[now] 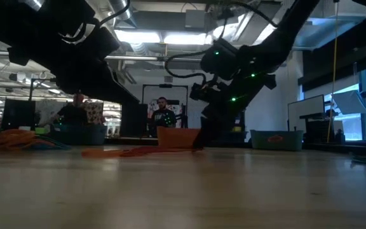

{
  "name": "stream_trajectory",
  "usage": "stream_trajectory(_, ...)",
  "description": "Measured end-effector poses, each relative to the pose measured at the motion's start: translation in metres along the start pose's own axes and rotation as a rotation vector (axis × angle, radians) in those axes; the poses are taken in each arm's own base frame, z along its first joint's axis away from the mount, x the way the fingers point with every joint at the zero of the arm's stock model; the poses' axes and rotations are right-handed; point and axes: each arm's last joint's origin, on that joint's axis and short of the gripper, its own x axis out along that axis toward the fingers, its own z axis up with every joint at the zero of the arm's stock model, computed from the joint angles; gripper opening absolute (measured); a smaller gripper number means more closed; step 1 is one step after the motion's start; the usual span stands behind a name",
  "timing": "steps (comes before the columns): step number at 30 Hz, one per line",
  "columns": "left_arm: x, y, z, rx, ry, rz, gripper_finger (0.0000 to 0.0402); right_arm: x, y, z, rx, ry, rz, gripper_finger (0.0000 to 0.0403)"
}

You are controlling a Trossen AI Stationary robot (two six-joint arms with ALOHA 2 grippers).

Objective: Sort rubber bands into baskets
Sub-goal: Put the red rubber band into the green bin

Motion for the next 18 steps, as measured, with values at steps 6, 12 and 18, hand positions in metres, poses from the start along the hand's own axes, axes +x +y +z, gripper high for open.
stream_trajectory(6, -0.001, 0.002, -0.005, 0.001, -0.017, 0.008, 0.0138, -0.013, -0.002, -0.006, 0.006, -0.045, -0.032, 0.0002)
stream_trajectory(12, -0.001, 0.008, -0.011, -0.008, 0.001, 0.033, 0.0138, -0.027, -0.002, -0.004, 0.008, -0.063, -0.034, 0.0003)
stream_trajectory(18, -0.001, 0.016, -0.022, -0.017, 0.042, 0.064, 0.0138, -0.042, -0.003, -0.009, 0.010, -0.081, -0.033, 0.0003)
